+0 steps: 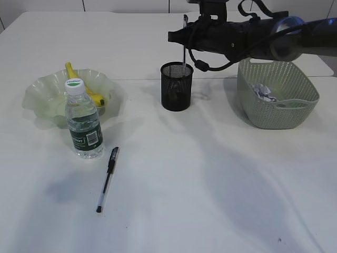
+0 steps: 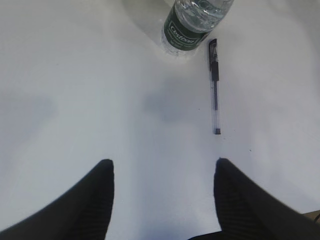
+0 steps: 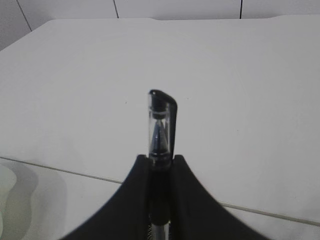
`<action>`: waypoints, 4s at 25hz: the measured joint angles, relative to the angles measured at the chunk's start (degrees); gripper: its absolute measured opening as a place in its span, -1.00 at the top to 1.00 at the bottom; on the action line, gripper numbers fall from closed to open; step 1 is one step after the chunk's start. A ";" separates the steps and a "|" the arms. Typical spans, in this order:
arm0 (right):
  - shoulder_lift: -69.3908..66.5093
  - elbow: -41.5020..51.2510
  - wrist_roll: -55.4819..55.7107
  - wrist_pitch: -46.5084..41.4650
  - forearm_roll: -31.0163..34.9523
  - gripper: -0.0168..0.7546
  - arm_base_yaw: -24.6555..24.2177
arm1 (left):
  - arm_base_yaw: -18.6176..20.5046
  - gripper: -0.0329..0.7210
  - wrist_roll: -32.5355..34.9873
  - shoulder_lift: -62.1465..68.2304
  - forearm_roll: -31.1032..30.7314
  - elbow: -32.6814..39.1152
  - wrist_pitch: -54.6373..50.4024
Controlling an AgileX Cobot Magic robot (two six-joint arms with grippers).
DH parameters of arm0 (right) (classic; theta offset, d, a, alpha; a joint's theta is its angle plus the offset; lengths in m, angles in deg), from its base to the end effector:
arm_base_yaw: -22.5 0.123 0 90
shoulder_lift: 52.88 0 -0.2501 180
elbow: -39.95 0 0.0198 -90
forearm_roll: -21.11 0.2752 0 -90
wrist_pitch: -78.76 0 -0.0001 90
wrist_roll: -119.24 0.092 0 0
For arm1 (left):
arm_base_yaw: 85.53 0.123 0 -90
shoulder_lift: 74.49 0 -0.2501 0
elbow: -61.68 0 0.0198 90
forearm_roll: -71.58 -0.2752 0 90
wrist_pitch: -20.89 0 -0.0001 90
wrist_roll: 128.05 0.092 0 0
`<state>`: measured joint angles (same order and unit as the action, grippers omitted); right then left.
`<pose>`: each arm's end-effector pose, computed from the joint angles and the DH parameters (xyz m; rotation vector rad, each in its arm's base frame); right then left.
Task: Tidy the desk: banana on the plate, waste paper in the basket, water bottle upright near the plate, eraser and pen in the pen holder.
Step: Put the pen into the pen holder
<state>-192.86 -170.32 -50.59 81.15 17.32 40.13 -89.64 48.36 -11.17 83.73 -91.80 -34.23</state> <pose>0.5194 0.1653 0.1822 -0.1865 1.8742 0.2907 0.2139 -0.0313 0.2933 -0.0727 2.5277 -0.3222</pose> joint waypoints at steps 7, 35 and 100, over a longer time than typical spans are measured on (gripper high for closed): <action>-0.36 0.00 0.00 0.00 -0.53 0.82 -0.20 | 0.00 -0.26 0.00 0.00 0.00 0.00 0.14; -0.36 0.00 0.00 -0.87 -4.40 0.73 -0.20 | 0.00 -0.26 0.00 0.52 -0.47 0.00 0.34; 2.21 0.00 0.23 -6.16 -5.24 0.55 -0.20 | 0.00 -0.26 0.00 0.52 -1.67 0.00 0.91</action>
<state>-190.65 -170.32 -50.36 74.99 12.08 39.92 -89.64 48.36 -10.65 82.06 -91.80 -33.31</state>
